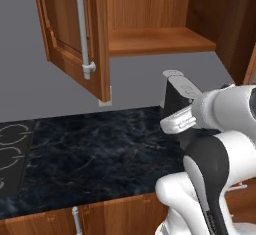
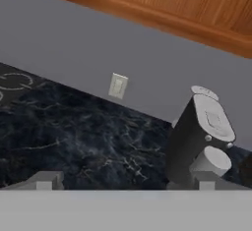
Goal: Open the cabinet and move the ladle to the pot. Then close the cabinet.
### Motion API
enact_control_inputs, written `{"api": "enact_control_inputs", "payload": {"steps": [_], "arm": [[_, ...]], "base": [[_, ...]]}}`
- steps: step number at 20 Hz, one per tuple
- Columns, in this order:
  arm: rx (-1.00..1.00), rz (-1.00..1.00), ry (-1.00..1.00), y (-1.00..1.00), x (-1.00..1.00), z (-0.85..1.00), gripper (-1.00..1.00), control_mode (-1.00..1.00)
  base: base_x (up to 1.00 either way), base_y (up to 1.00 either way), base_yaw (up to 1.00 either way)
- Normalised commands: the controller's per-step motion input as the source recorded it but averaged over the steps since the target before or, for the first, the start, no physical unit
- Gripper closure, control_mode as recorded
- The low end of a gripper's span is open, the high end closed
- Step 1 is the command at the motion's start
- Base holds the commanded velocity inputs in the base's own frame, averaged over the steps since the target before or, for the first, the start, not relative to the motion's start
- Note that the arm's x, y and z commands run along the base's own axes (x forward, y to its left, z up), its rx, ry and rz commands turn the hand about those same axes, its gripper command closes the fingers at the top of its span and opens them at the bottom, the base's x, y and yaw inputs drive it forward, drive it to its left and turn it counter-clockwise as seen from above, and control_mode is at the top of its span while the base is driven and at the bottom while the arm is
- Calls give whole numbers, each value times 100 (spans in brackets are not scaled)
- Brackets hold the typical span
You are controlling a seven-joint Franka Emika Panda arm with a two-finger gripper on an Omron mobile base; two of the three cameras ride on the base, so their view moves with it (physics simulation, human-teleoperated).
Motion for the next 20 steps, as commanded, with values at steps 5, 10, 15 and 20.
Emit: {"api": "enact_control_inputs", "payload": {"steps": [5, 10, 15, 20], "arm": [[0, -2, -32, 8, -78, 44, -100, -100], [-1, -5, -26, 64, -62, 34, -100, -100], [-2, -3, -16, 89, -9, 0, -100, -100], [0, -3, -17, 78, 15, 0, -100, -100]], "base": [[0, 0, 0], [0, 0, 0], [0, 0, 0], [0, 0, 0]]}}
